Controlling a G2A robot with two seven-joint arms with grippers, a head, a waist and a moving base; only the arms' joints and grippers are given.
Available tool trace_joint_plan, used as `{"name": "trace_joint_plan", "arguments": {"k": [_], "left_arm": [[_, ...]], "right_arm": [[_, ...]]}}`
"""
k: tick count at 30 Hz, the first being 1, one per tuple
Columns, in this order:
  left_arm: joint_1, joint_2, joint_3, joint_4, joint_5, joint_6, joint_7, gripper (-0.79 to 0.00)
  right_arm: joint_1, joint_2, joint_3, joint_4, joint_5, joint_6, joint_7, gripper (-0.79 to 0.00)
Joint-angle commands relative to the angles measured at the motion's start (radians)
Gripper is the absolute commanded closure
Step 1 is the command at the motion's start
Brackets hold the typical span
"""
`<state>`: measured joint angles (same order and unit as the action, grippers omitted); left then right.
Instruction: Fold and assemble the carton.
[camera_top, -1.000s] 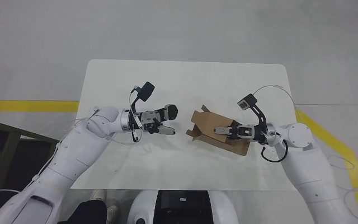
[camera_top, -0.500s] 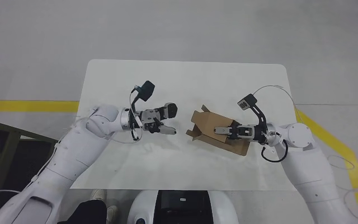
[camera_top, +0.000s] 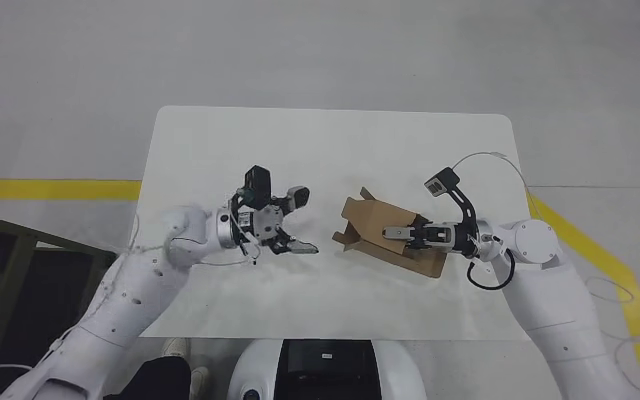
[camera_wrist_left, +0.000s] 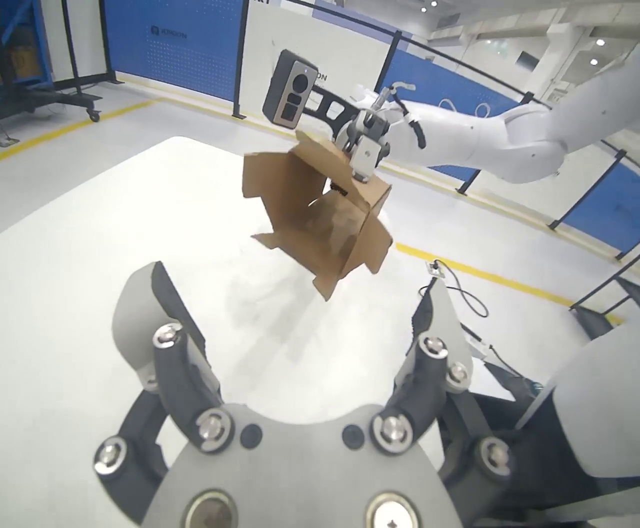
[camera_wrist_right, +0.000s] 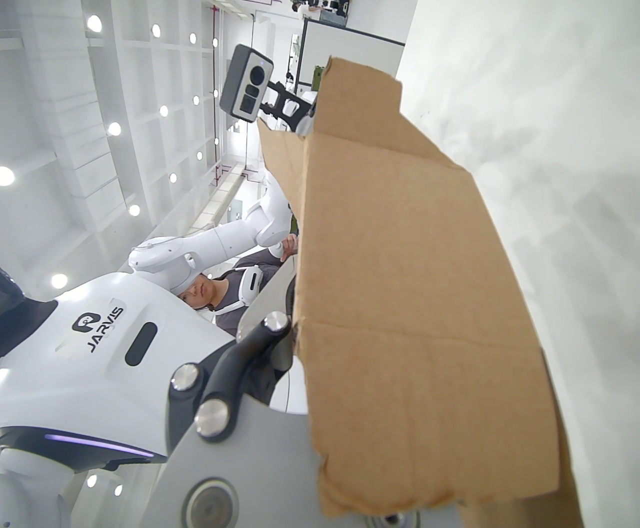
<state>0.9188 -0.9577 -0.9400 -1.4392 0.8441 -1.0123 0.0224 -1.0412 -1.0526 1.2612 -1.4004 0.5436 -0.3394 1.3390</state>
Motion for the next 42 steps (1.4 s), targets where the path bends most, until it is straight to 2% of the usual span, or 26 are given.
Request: {"name": "trace_joint_plan", "arguments": {"k": [1,7,11,16,27,37,42], "left_arm": [[-0.011,0.011,0.023,0.005,0.164,0.0,0.156,-0.785],[-0.057,0.049,0.106,0.049,0.535,0.0,0.573,-0.785],[-0.101,0.068,0.17,0.102,0.729,0.0,0.783,-0.785],[-0.135,0.073,0.206,0.12,0.773,0.05,0.836,-0.785],[-0.135,0.073,0.206,0.12,0.773,0.05,0.836,-0.785],[-0.068,0.063,0.225,0.05,0.693,0.009,0.655,-0.785],[-0.067,0.045,0.257,0.04,0.676,0.0,0.634,-0.785]], "right_arm": [[0.0,0.0,0.0,0.0,0.0,0.0,0.0,0.0],[0.0,0.0,0.0,0.0,0.0,0.0,0.0,0.0],[0.0,0.0,0.0,0.0,0.0,0.0,0.0,0.0],[0.0,0.0,0.0,0.0,0.0,0.0,0.0,0.0],[0.0,0.0,0.0,0.0,0.0,0.0,0.0,0.0],[-0.014,0.0,-0.011,-0.03,-0.009,0.007,-0.019,0.0],[-0.018,-0.001,-0.016,-0.042,0.011,-0.003,-0.012,0.0]]}}
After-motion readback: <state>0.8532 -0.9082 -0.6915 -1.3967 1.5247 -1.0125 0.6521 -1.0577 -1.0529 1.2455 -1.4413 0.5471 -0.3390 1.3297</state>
